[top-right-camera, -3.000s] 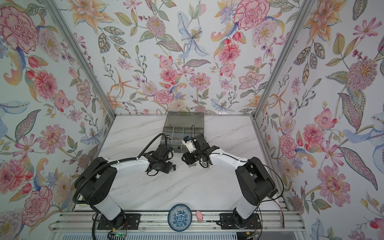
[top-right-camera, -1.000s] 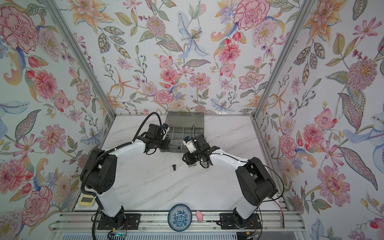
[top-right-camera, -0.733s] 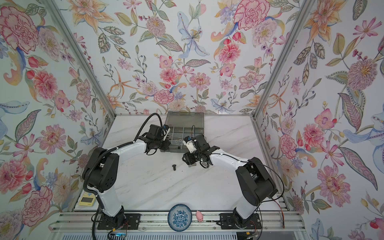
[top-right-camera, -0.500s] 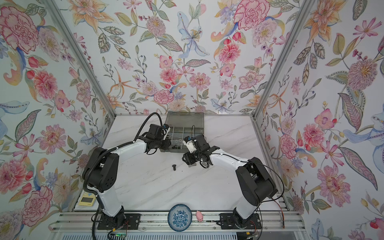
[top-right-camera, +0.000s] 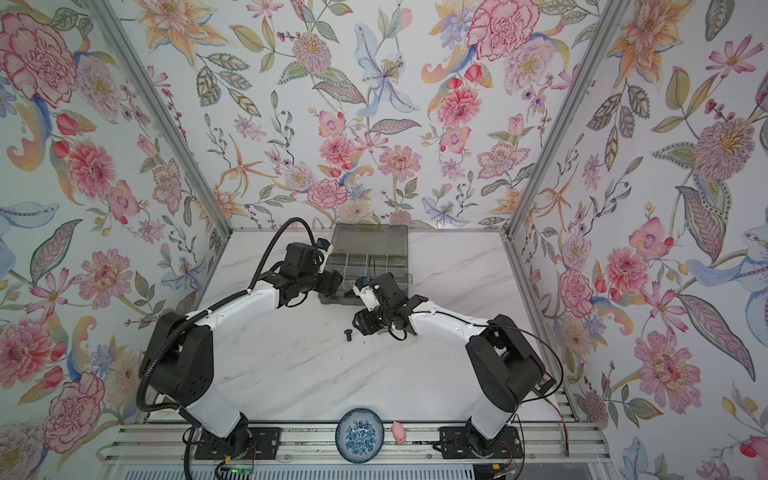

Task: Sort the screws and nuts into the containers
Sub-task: 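Close the right gripper on the last black bolt while the left draws back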

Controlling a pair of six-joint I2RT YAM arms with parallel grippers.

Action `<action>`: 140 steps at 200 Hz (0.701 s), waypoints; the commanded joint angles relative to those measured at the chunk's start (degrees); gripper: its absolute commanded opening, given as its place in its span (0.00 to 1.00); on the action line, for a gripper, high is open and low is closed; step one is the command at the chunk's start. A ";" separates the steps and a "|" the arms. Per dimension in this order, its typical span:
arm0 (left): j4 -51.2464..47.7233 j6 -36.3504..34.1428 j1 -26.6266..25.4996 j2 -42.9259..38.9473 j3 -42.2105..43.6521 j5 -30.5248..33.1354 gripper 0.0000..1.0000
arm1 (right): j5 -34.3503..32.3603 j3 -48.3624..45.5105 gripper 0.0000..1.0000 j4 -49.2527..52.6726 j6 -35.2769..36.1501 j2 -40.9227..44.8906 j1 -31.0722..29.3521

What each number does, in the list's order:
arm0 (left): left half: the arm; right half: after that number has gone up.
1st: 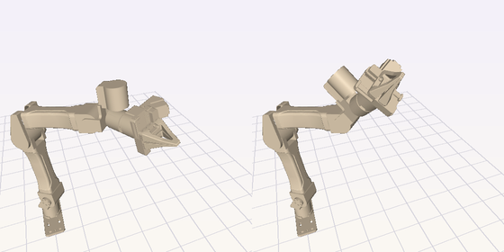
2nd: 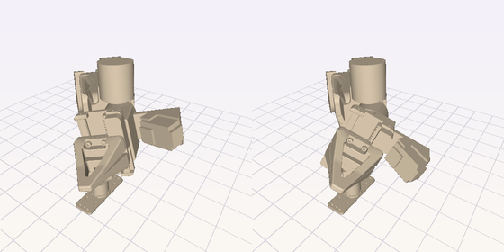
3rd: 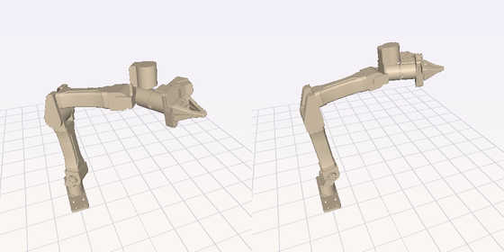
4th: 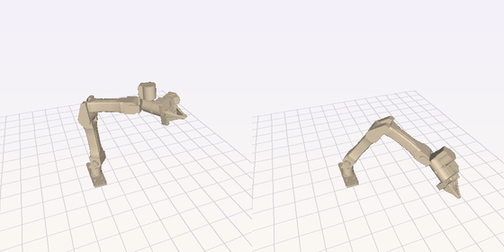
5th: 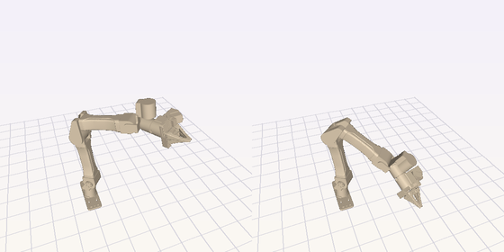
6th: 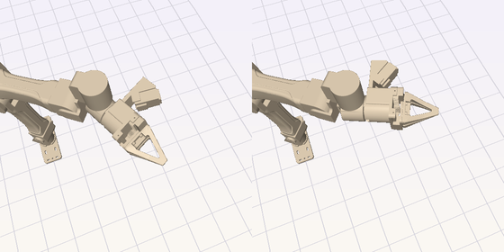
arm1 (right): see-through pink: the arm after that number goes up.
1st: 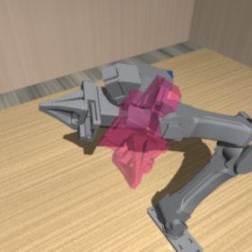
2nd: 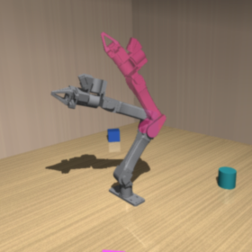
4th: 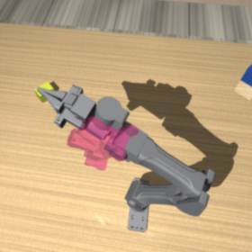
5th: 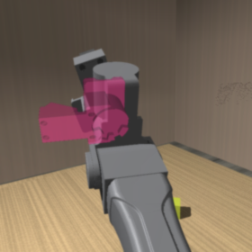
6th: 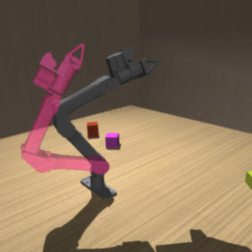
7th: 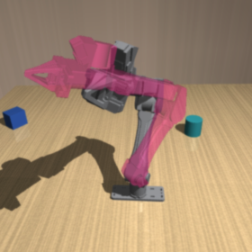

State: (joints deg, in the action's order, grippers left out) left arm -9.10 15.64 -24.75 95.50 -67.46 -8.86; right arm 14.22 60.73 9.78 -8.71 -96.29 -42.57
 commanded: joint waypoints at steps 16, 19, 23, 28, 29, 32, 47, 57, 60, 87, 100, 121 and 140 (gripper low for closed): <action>1.51 3.77 0.74 -8.49 7.68 3.09 0.93 | -3.70 4.04 0.61 1.01 -4.88 -4.93 -3.67; 1.66 4.07 0.73 -9.04 8.34 3.29 0.93 | -3.79 4.25 0.61 1.03 -5.33 -5.30 -3.81; 1.79 4.37 0.90 -9.78 9.22 3.52 0.94 | -3.88 4.56 0.62 1.03 -5.74 -5.80 -3.99; 2.01 5.05 1.00 -10.62 10.28 3.86 0.95 | -4.09 4.86 0.62 1.11 -6.37 -6.33 -4.35; 2.04 5.17 1.06 -10.79 10.48 3.90 0.95 | -4.14 4.89 0.62 1.11 -6.52 -6.52 -4.36; 2.19 5.40 1.17 -11.28 11.15 4.06 0.95 | -4.42 5.13 0.62 1.23 -6.76 -6.86 -4.52; 2.81 7.06 1.96 -13.61 14.26 4.22 0.97 | -5.74 6.19 0.62 1.72 -8.66 -8.34 -5.32; 3.03 7.92 2.71 -15.04 16.17 4.07 0.98 | -7.04 6.90 0.62 2.30 -9.85 -9.18 -5.96; 3.12 8.17 2.95 -15.39 16.74 4.07 0.98 | -7.30 7.16 0.62 2.46 -10.36 -9.51 -6.05; 3.80 9.66 4.74 -18.34 20.90 3.85 0.99 | -9.21 9.38 0.62 3.82 -13.03 -11.94 -7.56; 4.16 9.85 5.28 -19.17 22.11 3.09 0.99 | -9.79 10.38 0.61 4.29 -13.85 -13.04 -8.06; 4.56 9.40 5.59 -19.92 23.05 2.89 0.99 | -10.48 11.83 0.61 5.19 -14.91 -14.69 -8.74; 3.92 8.82 5.63 -19.67 22.73 2.98 0.99 | -11.66 13.00 0.60 6.83 -15.05 -15.71 -9.20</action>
State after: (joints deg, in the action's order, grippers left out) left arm -6.09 24.43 -19.62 76.77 -44.99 -5.78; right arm 5.26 71.70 13.13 -21.93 -110.50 -51.13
